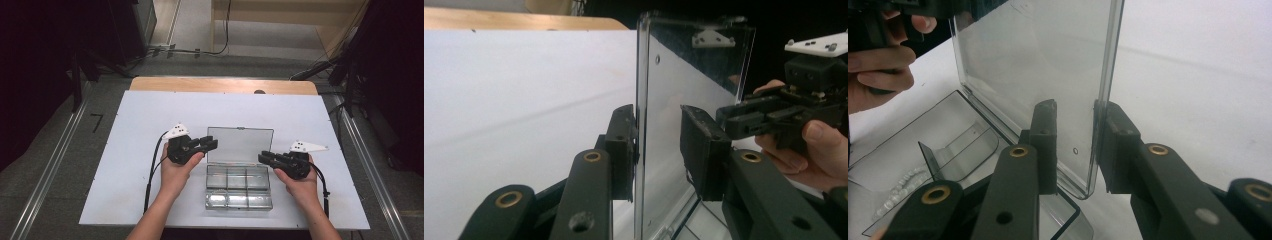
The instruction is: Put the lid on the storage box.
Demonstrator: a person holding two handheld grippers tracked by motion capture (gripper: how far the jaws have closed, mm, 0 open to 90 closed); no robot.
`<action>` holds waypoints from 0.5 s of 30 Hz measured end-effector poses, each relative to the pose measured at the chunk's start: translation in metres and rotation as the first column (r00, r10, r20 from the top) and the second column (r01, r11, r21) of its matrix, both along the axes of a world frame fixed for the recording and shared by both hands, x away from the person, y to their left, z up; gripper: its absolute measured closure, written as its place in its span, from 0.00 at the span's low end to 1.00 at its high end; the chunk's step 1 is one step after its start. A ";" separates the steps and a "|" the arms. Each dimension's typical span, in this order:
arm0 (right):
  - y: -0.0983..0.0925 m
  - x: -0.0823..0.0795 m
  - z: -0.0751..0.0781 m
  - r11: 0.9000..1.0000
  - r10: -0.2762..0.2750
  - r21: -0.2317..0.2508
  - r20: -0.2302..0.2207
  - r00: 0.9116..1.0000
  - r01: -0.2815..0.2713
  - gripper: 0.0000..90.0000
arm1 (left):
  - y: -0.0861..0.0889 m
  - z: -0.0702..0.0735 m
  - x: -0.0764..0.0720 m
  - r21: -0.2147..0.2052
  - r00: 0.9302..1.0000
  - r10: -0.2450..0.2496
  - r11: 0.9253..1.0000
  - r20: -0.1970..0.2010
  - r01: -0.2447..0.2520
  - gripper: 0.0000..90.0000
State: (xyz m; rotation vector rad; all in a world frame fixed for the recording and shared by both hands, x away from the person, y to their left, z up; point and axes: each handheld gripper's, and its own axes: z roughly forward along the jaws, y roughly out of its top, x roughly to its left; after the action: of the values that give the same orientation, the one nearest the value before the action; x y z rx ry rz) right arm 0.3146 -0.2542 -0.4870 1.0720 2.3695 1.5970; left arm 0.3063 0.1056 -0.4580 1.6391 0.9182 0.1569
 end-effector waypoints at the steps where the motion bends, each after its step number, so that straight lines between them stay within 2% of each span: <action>1: 0.000 0.000 0.000 1.000 0.000 0.002 -0.002 1.000 0.000 0.78 | 0.000 0.000 0.000 0.007 1.000 0.001 1.000 0.000 -0.001 0.75; 8: 0.000 -0.001 0.001 1.000 0.001 -0.003 -0.001 1.000 -0.001 0.77 | -0.001 0.000 -0.002 0.022 1.000 0.008 1.000 0.004 -0.008 0.81; 15: 0.001 -0.001 0.006 1.000 -0.004 -0.022 -0.012 1.000 0.004 0.73 | -0.001 0.001 -0.006 0.028 0.999 -0.005 1.000 0.033 0.004 0.82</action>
State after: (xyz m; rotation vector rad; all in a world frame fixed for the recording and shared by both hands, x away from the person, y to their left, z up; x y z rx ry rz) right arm 0.3133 -0.2533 -0.4805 1.0843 2.3850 1.5644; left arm 0.3001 0.1050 -0.4575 1.6597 0.8906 0.1947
